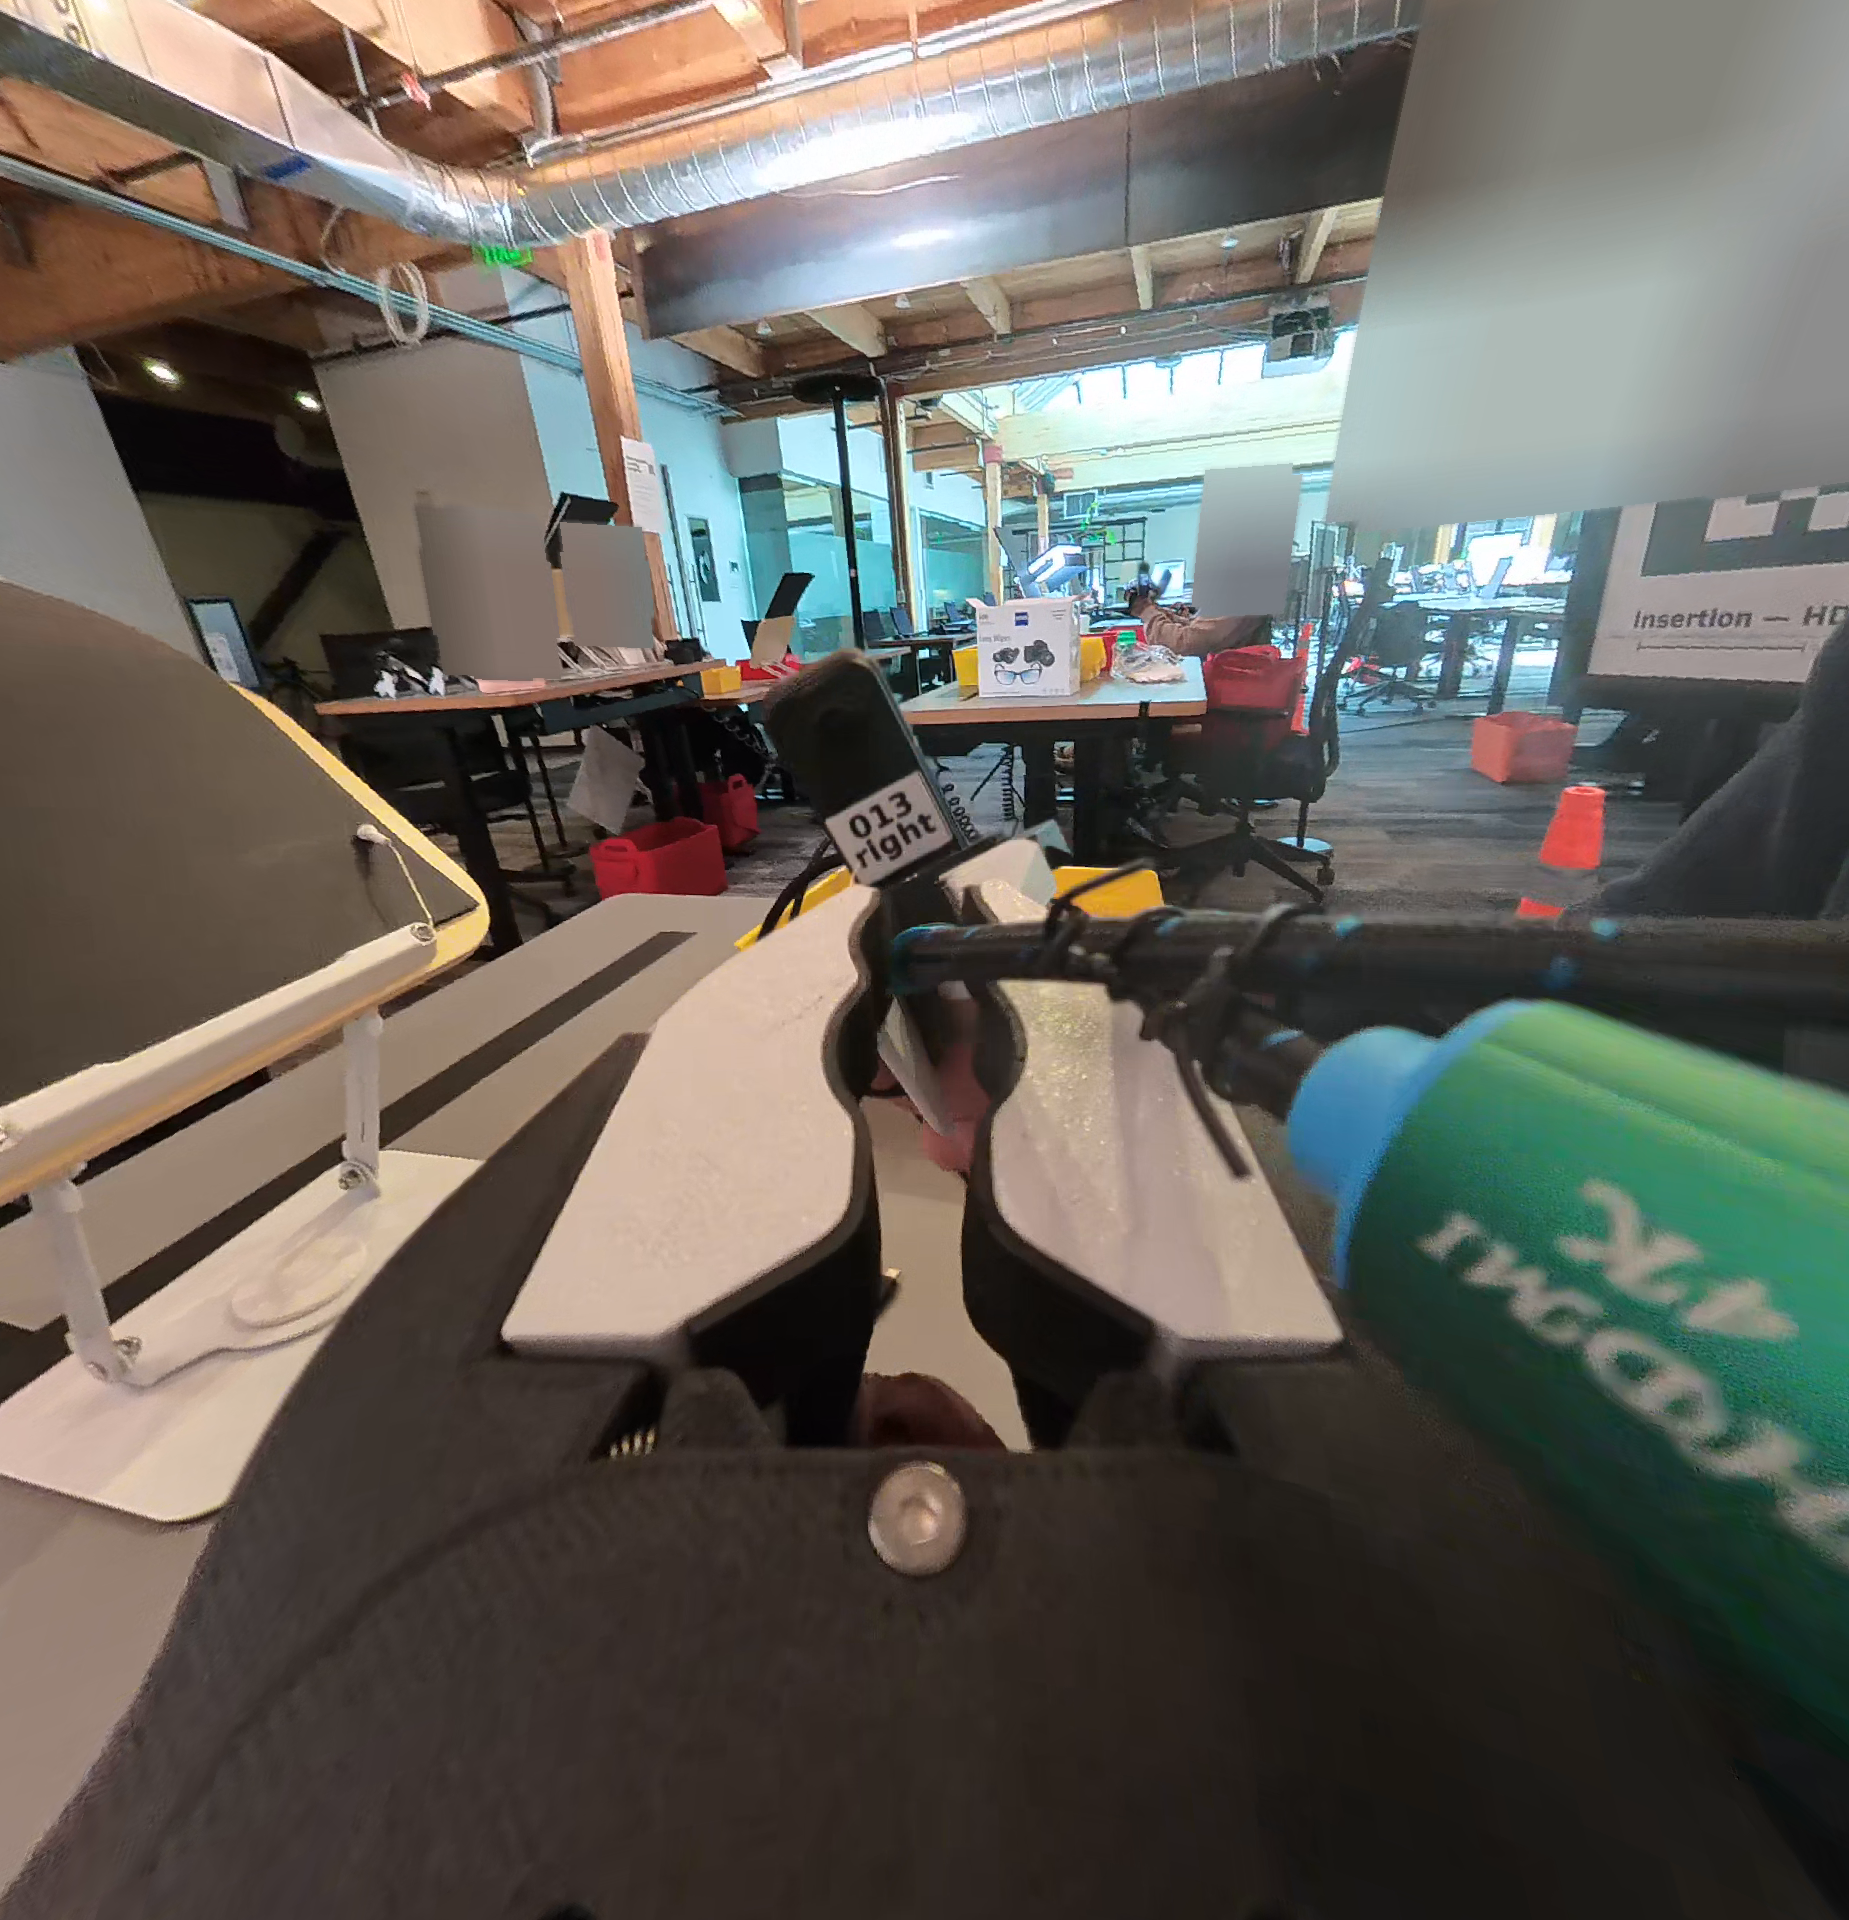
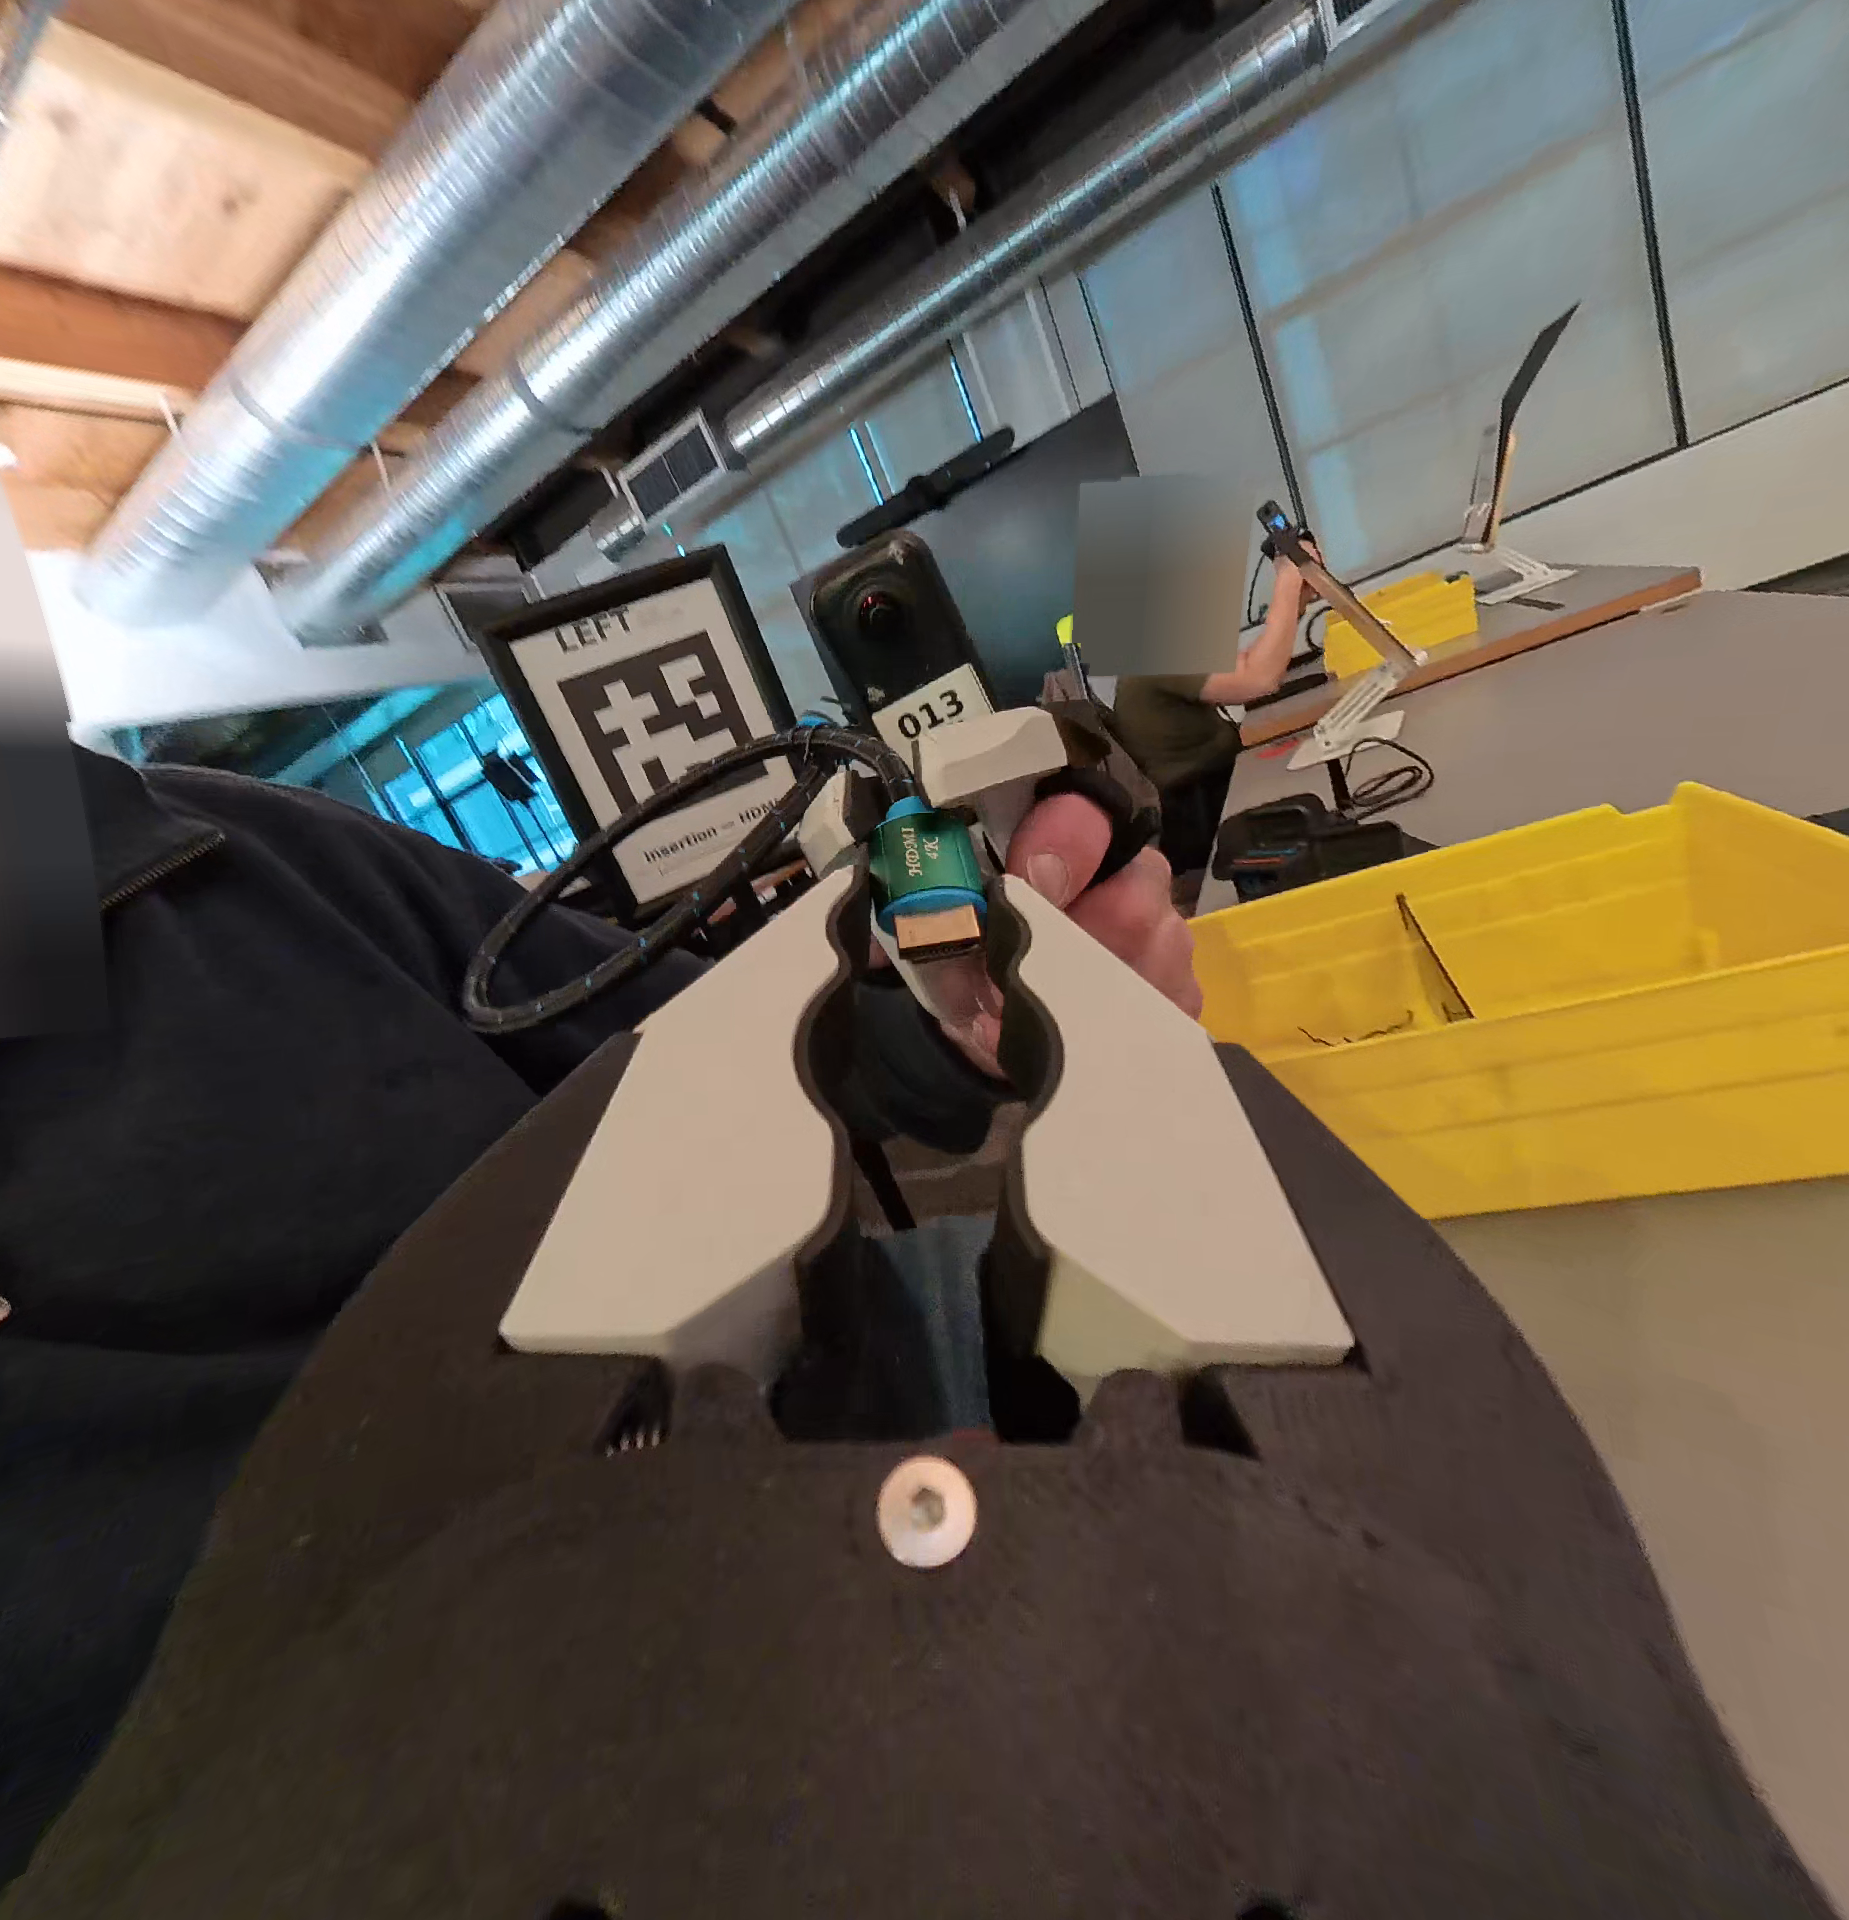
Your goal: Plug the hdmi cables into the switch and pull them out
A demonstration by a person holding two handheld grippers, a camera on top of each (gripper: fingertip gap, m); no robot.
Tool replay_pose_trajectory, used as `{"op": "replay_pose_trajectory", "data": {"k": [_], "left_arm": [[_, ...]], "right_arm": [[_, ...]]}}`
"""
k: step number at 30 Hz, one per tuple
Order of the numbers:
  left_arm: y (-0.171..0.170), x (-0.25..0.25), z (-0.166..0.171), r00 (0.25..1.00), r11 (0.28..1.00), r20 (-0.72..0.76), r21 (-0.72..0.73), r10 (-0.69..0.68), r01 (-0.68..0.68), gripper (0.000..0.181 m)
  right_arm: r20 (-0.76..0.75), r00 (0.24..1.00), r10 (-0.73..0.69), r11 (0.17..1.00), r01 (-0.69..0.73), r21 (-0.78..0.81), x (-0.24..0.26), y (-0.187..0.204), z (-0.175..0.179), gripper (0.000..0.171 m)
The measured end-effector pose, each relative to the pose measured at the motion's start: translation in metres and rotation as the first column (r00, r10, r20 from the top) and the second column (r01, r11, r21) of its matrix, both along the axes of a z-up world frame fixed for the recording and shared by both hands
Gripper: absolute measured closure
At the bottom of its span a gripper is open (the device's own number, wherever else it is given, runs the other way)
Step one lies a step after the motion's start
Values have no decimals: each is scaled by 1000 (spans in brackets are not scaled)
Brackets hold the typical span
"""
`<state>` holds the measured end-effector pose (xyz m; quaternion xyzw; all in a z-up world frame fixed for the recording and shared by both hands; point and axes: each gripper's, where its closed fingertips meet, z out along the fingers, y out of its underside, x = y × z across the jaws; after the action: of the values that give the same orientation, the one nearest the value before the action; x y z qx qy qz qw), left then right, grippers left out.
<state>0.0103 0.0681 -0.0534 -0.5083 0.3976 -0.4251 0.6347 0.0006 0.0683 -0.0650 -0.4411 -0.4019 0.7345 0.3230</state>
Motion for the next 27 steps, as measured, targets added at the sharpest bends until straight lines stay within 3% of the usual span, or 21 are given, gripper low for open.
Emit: {"op": "replay_pose_trajectory", "data": {"k": [7,22,27], "left_arm": [[0,-3,7,999,999,22,28,28,-28,171],[7,-4,0,998,999,-62,-29,27,-28,146],[4,-5,-1,995,1000,-96,-8,6,-7,151]], "right_arm": [[-78,996,-32,999,32,-11,-3,0,8,151],[53,987,-154,960,136,246,0,-1,1,152],[84,983,-164,950,134,284,-1,-2,0,152]]}}
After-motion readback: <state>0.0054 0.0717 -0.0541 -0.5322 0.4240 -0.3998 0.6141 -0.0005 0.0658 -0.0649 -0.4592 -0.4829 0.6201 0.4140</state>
